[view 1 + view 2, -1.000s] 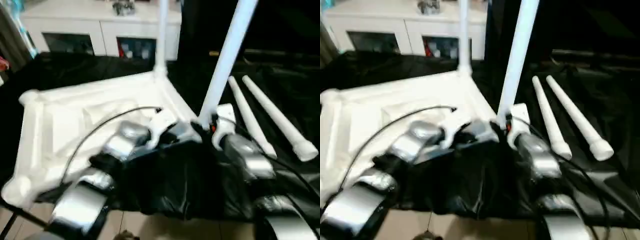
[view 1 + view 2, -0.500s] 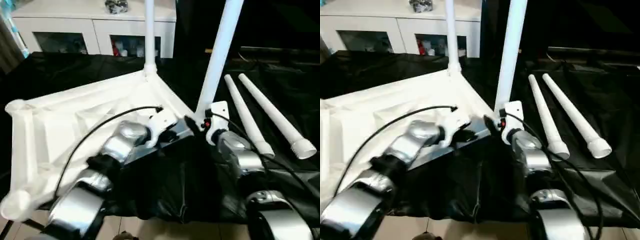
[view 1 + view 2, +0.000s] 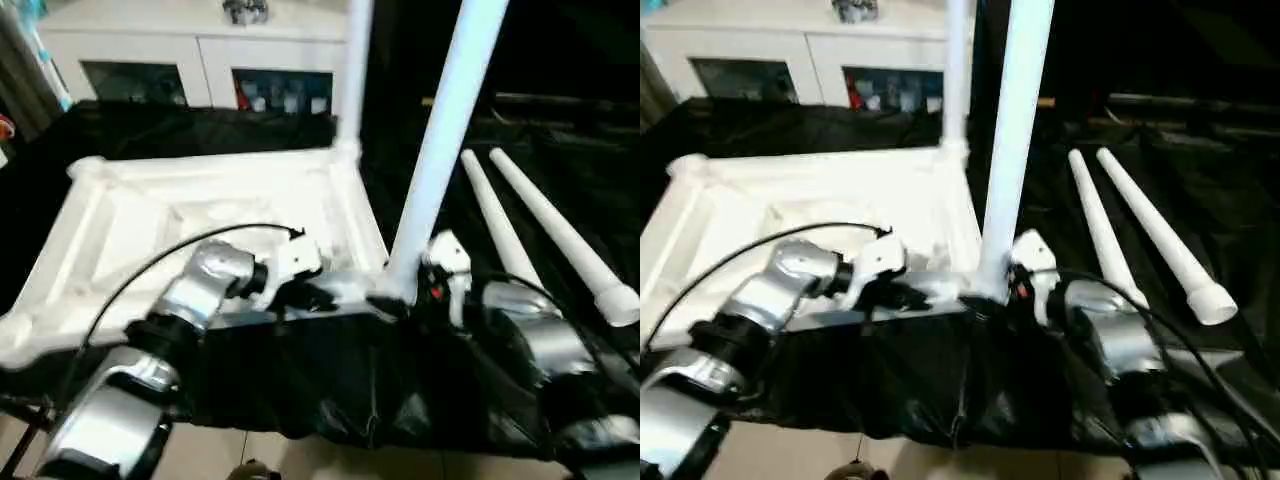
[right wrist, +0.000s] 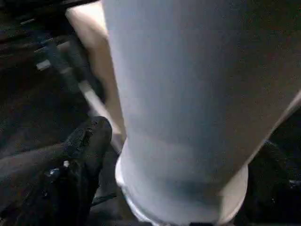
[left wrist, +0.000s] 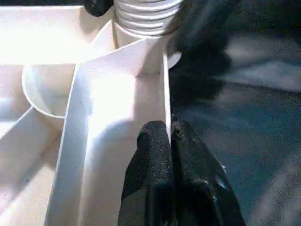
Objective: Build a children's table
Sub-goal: Rotate leg to tighten
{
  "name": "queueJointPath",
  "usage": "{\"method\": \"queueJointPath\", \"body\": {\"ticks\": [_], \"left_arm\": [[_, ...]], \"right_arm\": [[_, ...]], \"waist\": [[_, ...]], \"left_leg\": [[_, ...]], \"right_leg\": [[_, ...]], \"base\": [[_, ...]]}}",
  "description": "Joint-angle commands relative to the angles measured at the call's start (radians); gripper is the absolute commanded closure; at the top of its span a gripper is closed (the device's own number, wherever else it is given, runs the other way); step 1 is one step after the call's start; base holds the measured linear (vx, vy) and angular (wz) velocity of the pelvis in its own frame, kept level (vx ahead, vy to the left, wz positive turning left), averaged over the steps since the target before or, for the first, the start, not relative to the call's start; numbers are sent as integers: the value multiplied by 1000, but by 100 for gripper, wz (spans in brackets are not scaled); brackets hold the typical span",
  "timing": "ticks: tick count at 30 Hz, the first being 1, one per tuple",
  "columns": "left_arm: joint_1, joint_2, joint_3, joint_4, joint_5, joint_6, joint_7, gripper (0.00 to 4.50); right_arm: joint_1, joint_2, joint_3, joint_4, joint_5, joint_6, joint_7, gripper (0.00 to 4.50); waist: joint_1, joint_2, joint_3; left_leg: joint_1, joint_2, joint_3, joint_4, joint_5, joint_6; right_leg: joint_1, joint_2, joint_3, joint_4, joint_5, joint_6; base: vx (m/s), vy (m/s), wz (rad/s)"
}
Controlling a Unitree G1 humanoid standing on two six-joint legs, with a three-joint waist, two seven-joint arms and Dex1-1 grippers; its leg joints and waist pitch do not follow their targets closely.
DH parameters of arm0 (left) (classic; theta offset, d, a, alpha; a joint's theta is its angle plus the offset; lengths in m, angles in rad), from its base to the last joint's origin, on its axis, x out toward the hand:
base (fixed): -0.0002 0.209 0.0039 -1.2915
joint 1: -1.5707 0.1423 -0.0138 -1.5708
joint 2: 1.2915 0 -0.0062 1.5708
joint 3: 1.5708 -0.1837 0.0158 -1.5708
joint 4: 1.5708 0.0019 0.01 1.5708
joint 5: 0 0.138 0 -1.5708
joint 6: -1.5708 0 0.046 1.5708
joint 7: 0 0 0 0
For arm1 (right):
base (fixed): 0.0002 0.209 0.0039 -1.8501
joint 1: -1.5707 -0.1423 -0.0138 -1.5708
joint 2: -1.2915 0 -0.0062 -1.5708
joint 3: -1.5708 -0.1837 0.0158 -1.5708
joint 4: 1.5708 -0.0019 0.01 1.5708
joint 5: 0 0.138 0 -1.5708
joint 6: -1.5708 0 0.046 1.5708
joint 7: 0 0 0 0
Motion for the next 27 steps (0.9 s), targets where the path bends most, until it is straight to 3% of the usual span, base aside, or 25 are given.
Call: {"method": "queueJointPath", "body": {"ticks": [1, 8, 16, 19, 24, 25, 26, 27], "left_arm": [[-1, -10, -31, -26, -10, -16, -42, 450], [-3, 18, -36, -18, -11, -20, -96, 450], [-3, -14, -21, -8, -7, -8, -44, 450], [-26, -77, 4, 23, 3, 38, 82, 450], [-68, -157, 29, 69, 15, 89, 235, 450], [-77, -174, 33, 80, 20, 101, 269, 450], [-103, -221, 44, 108, 38, 133, 374, 450], [-109, -233, 46, 115, 44, 142, 403, 450]], "right_arm": [[1, 4, 36, -37, 12, 13, 49, 83], [43, -34, 69, -122, 34, 61, 132, 152], [60, -4, 61, -137, 43, 86, 92, 165], [38, 79, 6, -71, 32, 79, -77, 166], [-23, 178, -59, 69, -8, 48, -336, 167], [-35, 195, -68, 97, -18, 41, -386, 167], [-77, 248, -91, 166, -54, 38, -555, 167], [-90, 265, -99, 185, -63, 40, -607, 168]], "waist": [[0, 2, -64], [11, -1, -63], [13, -1, -63], [10, -7, -62], [-7, -4, -57], [-6, -6, -58], [-10, 0, -57], [-16, -1, -55]], "left_leg": [[12, 73, -25, -74, -226, 65], [14, 74, -26, -76, -233, 48], [14, 74, -26, -75, -228, 41], [15, 71, -26, -76, -241, 29], [19, 66, -34, -81, -278, -6], [19, 65, -32, -81, -279, -2], [21, 66, -31, -80, -273, -8], [20, 65, -31, -82, -276, -14]], "right_leg": [[43, -97, 65, -78, -187, -229], [43, -99, 66, -81, -216, -216], [42, -100, 66, -81, -220, -216], [42, -102, 66, -85, -257, -210], [38, -105, 63, -99, -382, -175], [39, -104, 63, -103, -387, -168], [32, -104, 67, -101, -366, -171], [32, -102, 66, -100, -364, -176]], "base": [[0, 0, 0], [0, 0, 0], [0, 0, 0], [0, 0, 0], [0, 0, 0], [0, 0, 0], [0, 0, 0], [0, 0, 0]]}}
